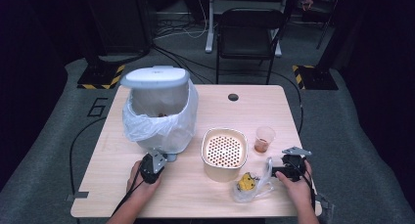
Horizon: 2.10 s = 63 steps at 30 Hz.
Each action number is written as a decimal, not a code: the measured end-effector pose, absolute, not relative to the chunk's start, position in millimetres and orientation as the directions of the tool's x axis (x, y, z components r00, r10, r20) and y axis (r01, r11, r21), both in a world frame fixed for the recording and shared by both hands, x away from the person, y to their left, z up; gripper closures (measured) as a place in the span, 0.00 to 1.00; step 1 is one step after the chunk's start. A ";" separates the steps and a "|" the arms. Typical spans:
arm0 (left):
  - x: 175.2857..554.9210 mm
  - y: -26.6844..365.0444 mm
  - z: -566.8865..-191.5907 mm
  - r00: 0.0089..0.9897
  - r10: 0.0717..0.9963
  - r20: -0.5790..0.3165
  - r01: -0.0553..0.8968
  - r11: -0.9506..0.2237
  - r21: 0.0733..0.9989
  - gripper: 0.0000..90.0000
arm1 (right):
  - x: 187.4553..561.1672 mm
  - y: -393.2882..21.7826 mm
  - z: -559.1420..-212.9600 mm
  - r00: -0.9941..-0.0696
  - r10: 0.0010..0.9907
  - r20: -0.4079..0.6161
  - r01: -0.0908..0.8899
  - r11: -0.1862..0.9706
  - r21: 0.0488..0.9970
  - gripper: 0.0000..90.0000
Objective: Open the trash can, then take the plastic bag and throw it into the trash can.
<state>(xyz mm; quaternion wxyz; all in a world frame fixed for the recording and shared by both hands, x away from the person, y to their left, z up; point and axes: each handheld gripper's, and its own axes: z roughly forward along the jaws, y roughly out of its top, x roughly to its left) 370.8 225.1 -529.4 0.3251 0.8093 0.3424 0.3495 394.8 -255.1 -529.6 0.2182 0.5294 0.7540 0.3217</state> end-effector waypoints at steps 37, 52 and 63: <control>369.9 224.2 -531.2 0.512 0.787 0.344 0.324 -0.548 0.771 1.00 | 383.3 -265.7 -513.0 -0.319 0.947 0.037 0.639 0.186 0.746 0.25; 369.8 224.0 -531.2 0.512 0.785 0.350 0.322 -0.553 0.769 1.00 | 363.4 -289.3 -467.8 -0.227 0.969 0.093 0.639 0.076 0.765 0.23; 369.4 223.2 -531.8 0.510 0.783 0.357 0.316 -0.556 0.769 1.00 | 344.3 -274.4 -448.8 -0.330 0.938 0.104 0.612 0.128 0.780 0.18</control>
